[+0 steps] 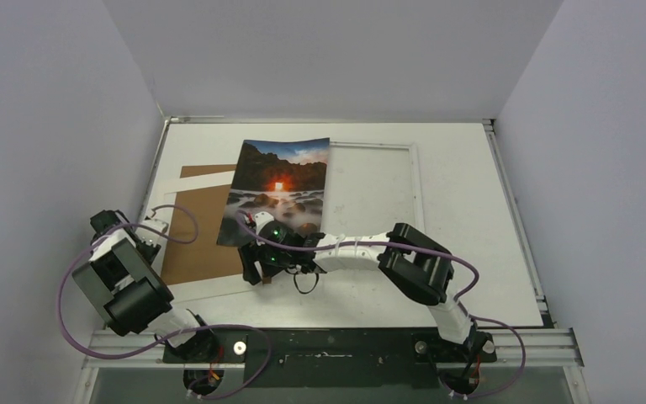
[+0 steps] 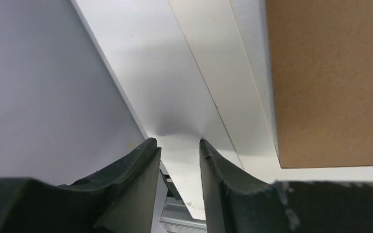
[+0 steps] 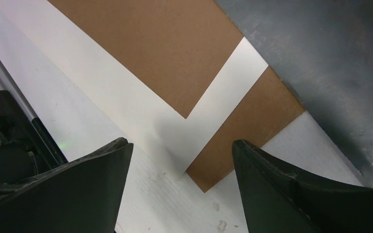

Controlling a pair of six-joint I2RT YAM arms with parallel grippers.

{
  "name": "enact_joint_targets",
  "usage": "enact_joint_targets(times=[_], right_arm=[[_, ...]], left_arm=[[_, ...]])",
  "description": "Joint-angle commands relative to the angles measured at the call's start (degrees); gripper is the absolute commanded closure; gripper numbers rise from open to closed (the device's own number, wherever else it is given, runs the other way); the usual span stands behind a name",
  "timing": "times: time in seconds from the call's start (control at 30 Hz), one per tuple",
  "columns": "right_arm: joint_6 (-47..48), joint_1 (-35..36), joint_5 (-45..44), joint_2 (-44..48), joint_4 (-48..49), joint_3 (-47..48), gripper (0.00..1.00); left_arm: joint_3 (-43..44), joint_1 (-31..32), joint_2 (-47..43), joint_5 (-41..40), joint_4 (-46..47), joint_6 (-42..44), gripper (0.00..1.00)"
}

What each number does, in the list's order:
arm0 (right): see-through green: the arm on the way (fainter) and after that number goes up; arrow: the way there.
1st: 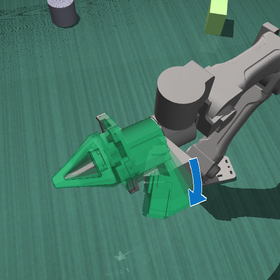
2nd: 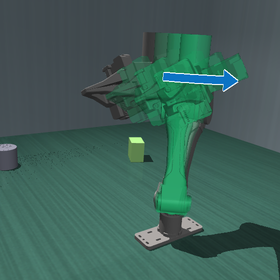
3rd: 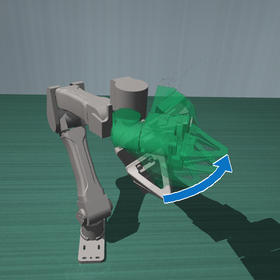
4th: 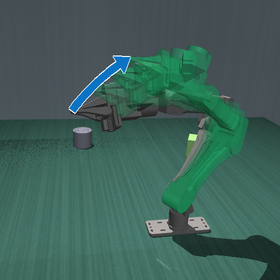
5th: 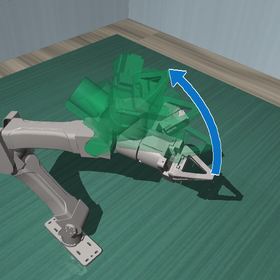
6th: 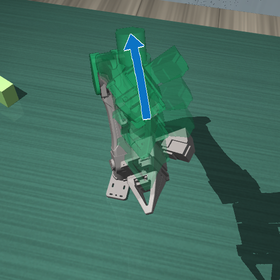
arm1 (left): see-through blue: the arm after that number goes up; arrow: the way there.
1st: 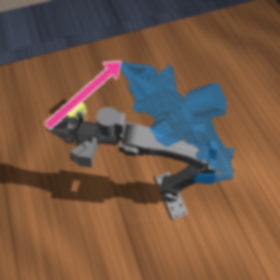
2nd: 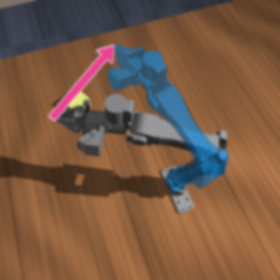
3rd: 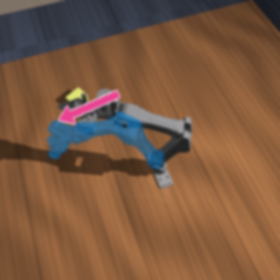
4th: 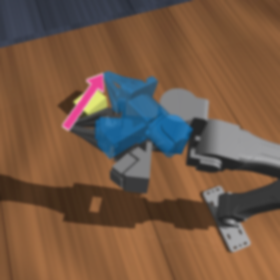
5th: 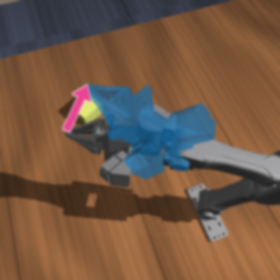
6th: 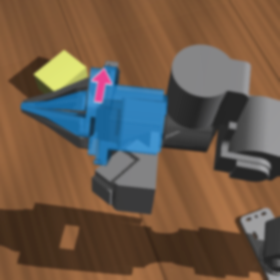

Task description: Put the photo into the frame

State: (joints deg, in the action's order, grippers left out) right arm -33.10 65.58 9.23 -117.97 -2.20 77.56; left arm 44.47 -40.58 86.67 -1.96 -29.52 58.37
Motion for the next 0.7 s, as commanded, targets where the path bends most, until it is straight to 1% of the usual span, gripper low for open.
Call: enact_joint_targets(times=[0.0,0.1,0.3,0.43,0.6,0.67], right_arm=[[-2.03,-0.49,-0.44,0.26,1.76,1.43,0.23],[-3.23,-0.54,0.36,-0.85,1.76,1.87,0.23],[-8.01,-0.76,3.1,-2.72,6.21,2.55,0.24],[-10.03,-1.01,3.73,-3.42,7.28,3.57,0.24],[-13.89,-1.81,6.08,-3.88,11.1,2.99,0.24],[-14.19,-1.78,6.86,-4.06,11.59,3.51,0.24]], left_arm=[[-3.01,1.86,1.64,4.51,2.66,-2.64,0.65],[-3.56,2.45,1.82,4.68,3.2,-3.05,0.66],[-4.17,4.35,2.98,5.41,3.75,-4.09,0.66],[-4.3,5.06,3.88,6.21,3.85,-4.69,0.67],[-4.75,5.79,4.55,7.31,3.73,-5.33,0.68],[-5.26,6.16,4.56,7.24,4.5,-5.64,0.68]])
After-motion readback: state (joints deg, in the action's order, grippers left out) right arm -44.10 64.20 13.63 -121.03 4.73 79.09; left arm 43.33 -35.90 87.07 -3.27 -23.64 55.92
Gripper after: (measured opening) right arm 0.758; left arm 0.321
